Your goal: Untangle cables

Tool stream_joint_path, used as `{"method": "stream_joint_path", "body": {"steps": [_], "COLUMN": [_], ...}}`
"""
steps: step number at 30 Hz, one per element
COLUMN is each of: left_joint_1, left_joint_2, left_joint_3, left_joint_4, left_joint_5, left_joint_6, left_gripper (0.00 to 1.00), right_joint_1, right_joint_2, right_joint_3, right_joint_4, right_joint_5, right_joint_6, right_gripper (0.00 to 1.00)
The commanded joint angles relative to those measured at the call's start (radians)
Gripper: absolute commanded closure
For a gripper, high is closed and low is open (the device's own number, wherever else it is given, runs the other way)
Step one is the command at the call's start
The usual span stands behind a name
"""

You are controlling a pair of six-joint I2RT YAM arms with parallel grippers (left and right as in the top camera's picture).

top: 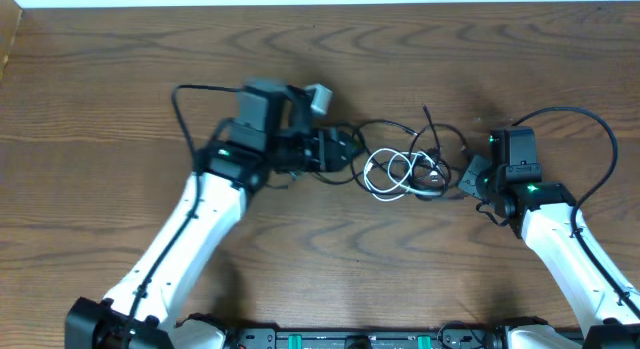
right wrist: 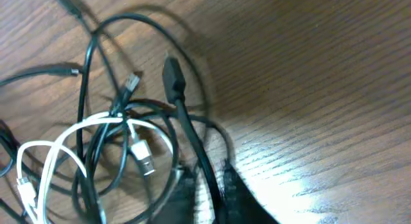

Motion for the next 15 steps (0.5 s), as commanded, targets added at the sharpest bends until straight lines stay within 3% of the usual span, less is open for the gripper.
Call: {"method": "stream_joint_path", "body": {"steps": [1,4,6,8,11,15], "left_joint_1": [-0.125,-0.208,-0.229,-0.256,-0.288,-0.332], "left_joint_2": [0.016,0.031,0.043,0.071,0.109,0.184], "left_joint_3": [0.005,0.005,0.005,0.005,0.005,0.005], "left_joint_4": [-0.003,-0.002,-0.003,-0.003,-0.002,0.006], "left_joint_5": [-0.341,-0.544,-0.549,-0.525,-0.523,-0.523], "left_joint_6": [-0.024,-0.227,-0.377,-0.621,-0.843,-1.124], "left_gripper": [0.36,0.36,0.35,0.35,0.15,0.15], "right_joint_1": [-0.004,-0.004,-0.004,-0.004,-0.004,-0.004], "right_joint_2": [0.004,0.004,0.004,0.004,0.004,0.004], "right_joint_3": [-0.003,-0.003,-0.003,-0.003,-0.003,-0.003], "right_joint_4": [0.002,-0.002,-0.005,-0.006,-0.005,-0.006], "right_joint_5": [-0.003,-0.003,-0.003,-0.003,-0.003,-0.003], "right_joint_6": [-0.008,-0.008,-0.008,-0.008,-0.008,-0.008], "right_gripper": [0.82,0.75,0.72,0.69,0.66,0.62]}}
